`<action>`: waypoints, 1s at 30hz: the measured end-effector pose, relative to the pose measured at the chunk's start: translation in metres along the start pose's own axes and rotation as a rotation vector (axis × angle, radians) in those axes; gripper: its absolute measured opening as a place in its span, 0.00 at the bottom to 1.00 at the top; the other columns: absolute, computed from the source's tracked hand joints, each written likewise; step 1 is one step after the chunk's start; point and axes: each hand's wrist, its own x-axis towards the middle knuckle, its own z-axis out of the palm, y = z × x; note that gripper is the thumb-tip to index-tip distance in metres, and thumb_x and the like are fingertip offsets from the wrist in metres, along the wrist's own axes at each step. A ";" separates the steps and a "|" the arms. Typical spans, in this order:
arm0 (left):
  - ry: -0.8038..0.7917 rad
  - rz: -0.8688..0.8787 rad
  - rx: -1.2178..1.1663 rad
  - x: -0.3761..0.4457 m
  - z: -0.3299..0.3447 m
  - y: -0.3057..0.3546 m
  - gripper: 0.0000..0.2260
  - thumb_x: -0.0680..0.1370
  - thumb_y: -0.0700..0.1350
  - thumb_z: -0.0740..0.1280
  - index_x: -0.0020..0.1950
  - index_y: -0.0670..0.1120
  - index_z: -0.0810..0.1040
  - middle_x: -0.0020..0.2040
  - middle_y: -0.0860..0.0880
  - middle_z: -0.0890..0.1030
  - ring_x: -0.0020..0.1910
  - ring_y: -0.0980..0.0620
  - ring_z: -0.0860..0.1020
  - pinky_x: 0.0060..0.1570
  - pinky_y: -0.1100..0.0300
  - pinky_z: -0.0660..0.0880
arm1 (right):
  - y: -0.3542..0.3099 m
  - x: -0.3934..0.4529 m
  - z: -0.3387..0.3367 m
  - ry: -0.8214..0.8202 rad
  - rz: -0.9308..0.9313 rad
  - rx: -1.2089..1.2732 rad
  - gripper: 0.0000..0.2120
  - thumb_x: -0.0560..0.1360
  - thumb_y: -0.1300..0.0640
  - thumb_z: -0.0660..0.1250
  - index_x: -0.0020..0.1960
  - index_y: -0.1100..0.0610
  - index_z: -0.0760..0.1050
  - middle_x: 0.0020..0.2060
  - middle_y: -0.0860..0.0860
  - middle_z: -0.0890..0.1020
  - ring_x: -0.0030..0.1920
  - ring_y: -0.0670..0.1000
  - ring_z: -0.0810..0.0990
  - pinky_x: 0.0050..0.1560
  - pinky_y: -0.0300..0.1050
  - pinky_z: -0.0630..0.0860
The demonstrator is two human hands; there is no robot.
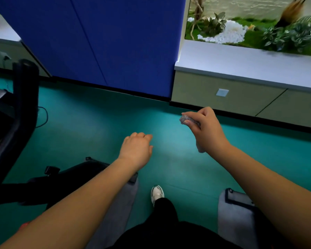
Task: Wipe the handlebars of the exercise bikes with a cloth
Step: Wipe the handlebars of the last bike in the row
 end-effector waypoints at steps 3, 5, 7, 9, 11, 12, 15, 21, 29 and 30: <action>-0.055 -0.078 0.001 0.033 0.009 -0.018 0.21 0.80 0.52 0.58 0.72 0.49 0.66 0.65 0.47 0.74 0.65 0.45 0.69 0.62 0.52 0.66 | 0.002 0.036 0.009 -0.040 0.008 0.000 0.11 0.77 0.52 0.66 0.58 0.48 0.79 0.45 0.50 0.67 0.42 0.43 0.71 0.37 0.58 0.78; -0.081 -0.107 -0.014 0.053 0.015 -0.029 0.22 0.80 0.52 0.57 0.73 0.49 0.64 0.67 0.47 0.72 0.66 0.46 0.68 0.64 0.52 0.65 | 0.002 0.062 0.017 -0.054 0.004 -0.004 0.11 0.77 0.51 0.66 0.58 0.48 0.79 0.44 0.49 0.66 0.42 0.43 0.71 0.37 0.58 0.78; -0.094 -0.128 -0.039 0.071 0.017 -0.038 0.21 0.80 0.52 0.57 0.73 0.49 0.64 0.69 0.48 0.71 0.68 0.46 0.67 0.66 0.52 0.63 | 0.001 0.087 0.025 -0.084 -0.011 -0.016 0.11 0.77 0.51 0.66 0.59 0.48 0.79 0.43 0.47 0.66 0.41 0.43 0.71 0.38 0.58 0.78; -0.095 -0.147 -0.058 0.086 0.017 -0.044 0.21 0.80 0.52 0.57 0.73 0.48 0.65 0.69 0.48 0.71 0.68 0.46 0.67 0.66 0.52 0.63 | -0.001 0.109 0.033 -0.115 -0.035 -0.019 0.12 0.77 0.50 0.65 0.59 0.48 0.79 0.43 0.46 0.65 0.41 0.44 0.71 0.38 0.58 0.79; -0.088 -0.165 -0.085 0.099 0.014 -0.051 0.21 0.80 0.52 0.58 0.73 0.48 0.65 0.70 0.48 0.70 0.68 0.46 0.66 0.66 0.52 0.63 | -0.003 0.131 0.043 -0.136 -0.056 -0.020 0.12 0.77 0.50 0.66 0.59 0.48 0.79 0.43 0.47 0.66 0.42 0.45 0.71 0.37 0.59 0.79; -0.088 -0.176 -0.095 0.105 0.012 -0.054 0.22 0.80 0.52 0.58 0.73 0.48 0.64 0.71 0.48 0.69 0.69 0.46 0.66 0.67 0.52 0.62 | -0.004 0.141 0.048 -0.148 -0.063 -0.018 0.11 0.77 0.51 0.66 0.59 0.48 0.79 0.43 0.48 0.66 0.42 0.47 0.72 0.37 0.59 0.79; -0.077 -0.222 -0.104 0.121 0.005 -0.066 0.23 0.81 0.52 0.57 0.75 0.49 0.62 0.72 0.48 0.67 0.70 0.46 0.64 0.67 0.52 0.60 | -0.011 0.172 0.064 -0.195 -0.116 0.004 0.11 0.77 0.52 0.66 0.58 0.50 0.79 0.45 0.50 0.67 0.37 0.48 0.71 0.29 0.44 0.78; -0.098 -0.336 -0.072 0.161 -0.003 -0.094 0.24 0.81 0.52 0.57 0.76 0.49 0.59 0.72 0.48 0.67 0.70 0.46 0.64 0.68 0.51 0.60 | -0.015 0.252 0.102 -0.318 -0.233 0.001 0.13 0.78 0.54 0.66 0.61 0.55 0.79 0.46 0.53 0.68 0.31 0.45 0.67 0.32 0.33 0.67; -0.078 -0.559 -0.084 0.246 -0.016 -0.123 0.25 0.81 0.53 0.56 0.77 0.50 0.55 0.76 0.48 0.62 0.73 0.46 0.60 0.71 0.50 0.56 | -0.003 0.397 0.134 -0.463 -0.439 -0.066 0.12 0.77 0.51 0.66 0.60 0.51 0.79 0.46 0.51 0.67 0.44 0.50 0.71 0.39 0.37 0.76; -0.085 -0.584 -0.094 0.256 -0.019 -0.124 0.25 0.81 0.53 0.56 0.77 0.50 0.55 0.76 0.48 0.61 0.74 0.46 0.59 0.71 0.49 0.55 | -0.003 0.416 0.138 -0.476 -0.467 -0.078 0.13 0.77 0.52 0.66 0.60 0.52 0.79 0.46 0.51 0.67 0.46 0.50 0.71 0.43 0.30 0.71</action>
